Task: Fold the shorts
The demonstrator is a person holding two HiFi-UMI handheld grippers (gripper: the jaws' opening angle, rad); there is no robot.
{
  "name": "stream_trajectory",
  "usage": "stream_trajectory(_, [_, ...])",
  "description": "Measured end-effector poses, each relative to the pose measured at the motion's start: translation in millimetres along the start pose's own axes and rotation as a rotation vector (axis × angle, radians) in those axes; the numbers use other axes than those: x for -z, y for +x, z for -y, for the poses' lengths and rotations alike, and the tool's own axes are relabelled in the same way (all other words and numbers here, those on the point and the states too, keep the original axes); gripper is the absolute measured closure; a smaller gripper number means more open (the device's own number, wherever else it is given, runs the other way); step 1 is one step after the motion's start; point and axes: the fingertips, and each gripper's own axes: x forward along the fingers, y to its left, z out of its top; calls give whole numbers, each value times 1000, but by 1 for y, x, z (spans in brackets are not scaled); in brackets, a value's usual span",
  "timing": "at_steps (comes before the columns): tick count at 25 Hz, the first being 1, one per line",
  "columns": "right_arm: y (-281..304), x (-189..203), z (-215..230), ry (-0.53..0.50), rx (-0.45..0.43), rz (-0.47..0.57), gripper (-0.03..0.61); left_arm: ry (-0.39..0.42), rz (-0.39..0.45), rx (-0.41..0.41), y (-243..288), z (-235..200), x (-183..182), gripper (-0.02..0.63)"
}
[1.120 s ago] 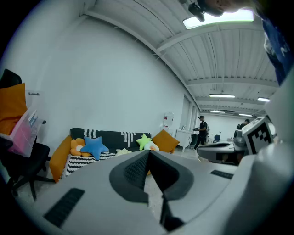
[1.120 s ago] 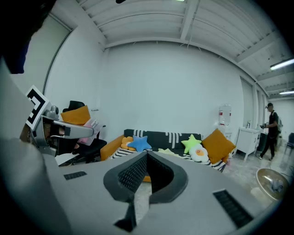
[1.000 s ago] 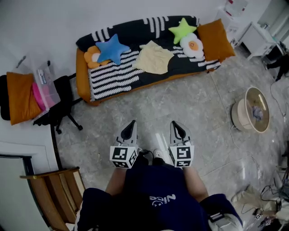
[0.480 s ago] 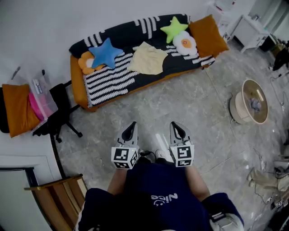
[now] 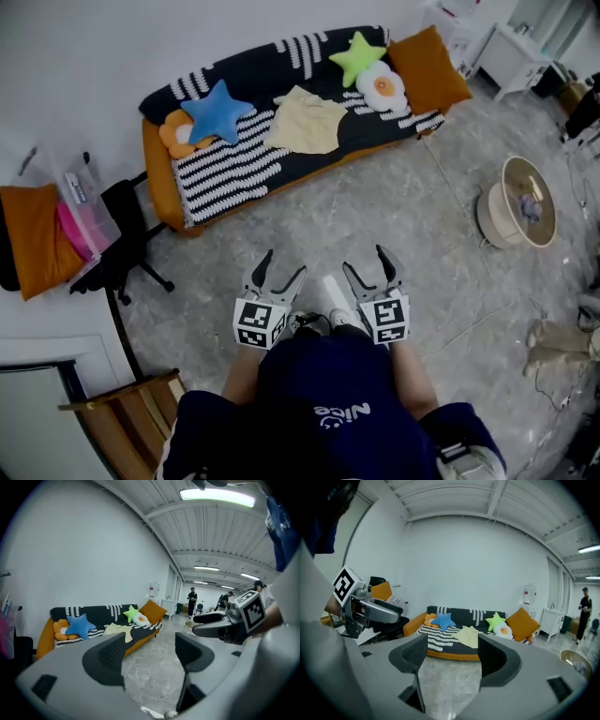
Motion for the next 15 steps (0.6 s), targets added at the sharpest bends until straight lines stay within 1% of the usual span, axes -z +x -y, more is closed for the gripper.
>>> stream_trajectory(3, [4,4,-5,12,26,-9,258,-8,-8,0,-5,-13,6,299])
stream_trajectory(8, [9,6,-1,44,60,-26,262,-40,-4,-33,-7,-44,3,299])
stream_trajectory(11, [17,9,11,55,71,-37,268,-60,0,-58,0,-59,-1,299])
stream_trajectory(15, [44,6,34,64,71,-33,275,-71,-4,-72,23,-72,-6,301])
